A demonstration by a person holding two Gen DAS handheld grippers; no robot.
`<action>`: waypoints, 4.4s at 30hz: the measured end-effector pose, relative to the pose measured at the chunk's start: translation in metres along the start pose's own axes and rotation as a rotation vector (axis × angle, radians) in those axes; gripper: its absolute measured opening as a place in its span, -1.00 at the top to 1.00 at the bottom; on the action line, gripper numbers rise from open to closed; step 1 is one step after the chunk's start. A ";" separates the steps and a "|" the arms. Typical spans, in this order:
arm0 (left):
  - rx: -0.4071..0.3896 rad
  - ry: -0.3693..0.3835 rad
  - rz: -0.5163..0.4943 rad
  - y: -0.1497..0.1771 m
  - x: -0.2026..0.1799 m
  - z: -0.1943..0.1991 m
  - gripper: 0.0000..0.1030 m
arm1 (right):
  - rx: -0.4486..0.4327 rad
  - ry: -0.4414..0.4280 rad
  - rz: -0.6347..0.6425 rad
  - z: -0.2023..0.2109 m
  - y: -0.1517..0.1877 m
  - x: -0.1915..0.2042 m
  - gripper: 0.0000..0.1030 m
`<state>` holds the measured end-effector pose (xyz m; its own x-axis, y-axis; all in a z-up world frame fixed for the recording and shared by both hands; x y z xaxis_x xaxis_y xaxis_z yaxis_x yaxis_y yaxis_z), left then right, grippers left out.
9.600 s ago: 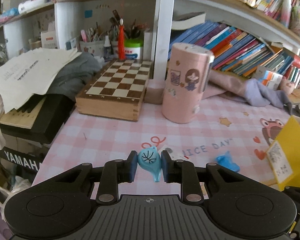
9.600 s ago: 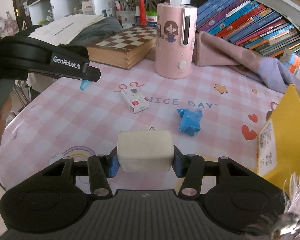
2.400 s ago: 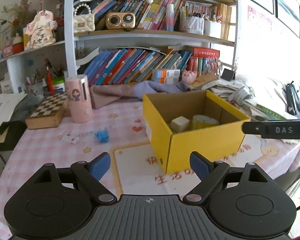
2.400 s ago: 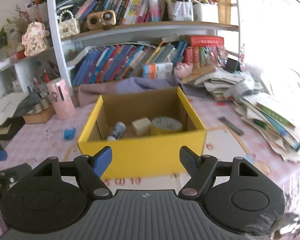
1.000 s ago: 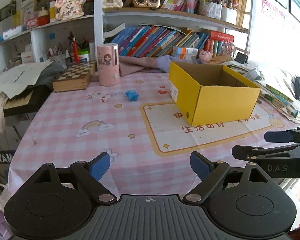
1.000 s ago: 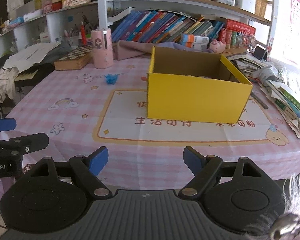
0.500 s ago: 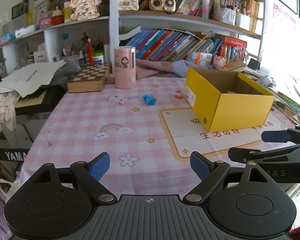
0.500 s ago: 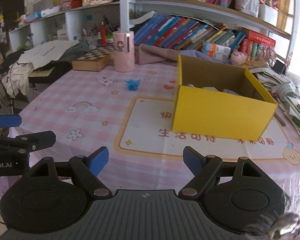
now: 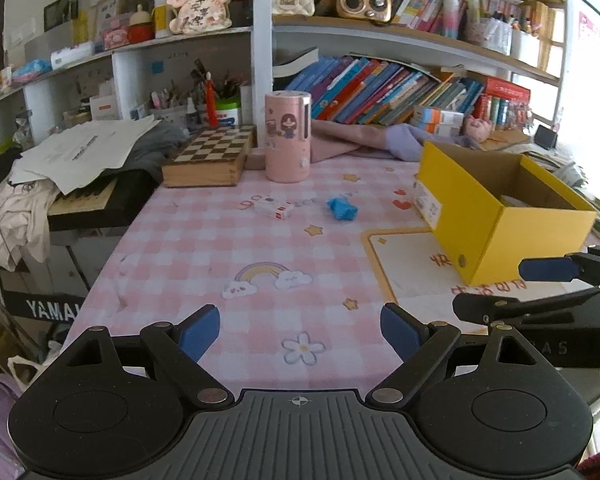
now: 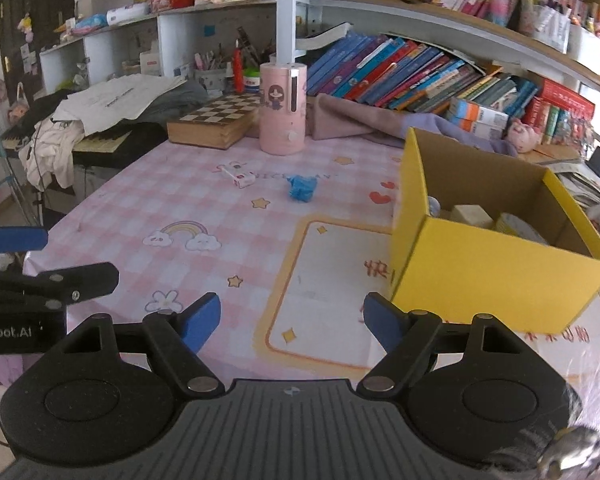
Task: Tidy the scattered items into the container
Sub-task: 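Move the right tool to the blue bag while the left tool approaches the white medicine box, then grasp the blue bag with the right tool while the left tool grasps the white medicine box, then carry the blue bag and the medicine box over the yellow box with both tools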
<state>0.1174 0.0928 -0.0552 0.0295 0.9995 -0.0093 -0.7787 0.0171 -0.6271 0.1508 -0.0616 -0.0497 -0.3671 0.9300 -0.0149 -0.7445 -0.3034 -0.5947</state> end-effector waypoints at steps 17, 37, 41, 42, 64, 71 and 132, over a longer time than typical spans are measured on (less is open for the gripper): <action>0.072 -0.052 0.050 -0.077 0.027 -0.087 -0.74 | 0.069 -0.050 0.027 -0.092 -0.081 -0.007 -0.44; 0.139 -0.069 0.093 -0.165 0.047 -0.203 -0.74 | 0.131 -0.025 -0.003 -0.196 -0.169 -0.011 -0.35; 0.158 -0.051 0.096 -0.170 0.043 -0.221 -0.73 | 0.138 -0.018 -0.024 -0.209 -0.174 -0.015 -0.35; 0.163 -0.049 0.097 -0.171 0.042 -0.225 -0.73 | 0.144 -0.017 -0.024 -0.212 -0.175 -0.016 -0.34; 0.225 -0.026 0.133 -0.175 0.042 -0.259 -0.13 | 0.185 -0.027 -0.022 -0.239 -0.178 -0.019 0.42; 0.190 0.004 0.149 -0.170 0.042 -0.233 -0.13 | 0.150 -0.031 -0.028 -0.221 -0.176 -0.019 0.43; 0.003 0.193 0.022 0.007 -0.023 0.040 -0.13 | 0.010 -0.049 -0.087 0.037 0.030 0.009 0.44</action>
<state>0.0867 0.0714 -0.0283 0.1325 0.9761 -0.1724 -0.7823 -0.0038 -0.6228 0.1047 -0.0701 -0.0381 -0.3276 0.9418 0.0752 -0.7801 -0.2247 -0.5839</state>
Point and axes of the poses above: each gripper's, at about its wrist camera, not at the fingertips, and z roughly against the way its jaws point, x to its left, y to its underside, the point moved 4 cm from there along -z, roughly the way its jaws point, and after that the axes turned 14 degrees about x, right-handed, at the moved point
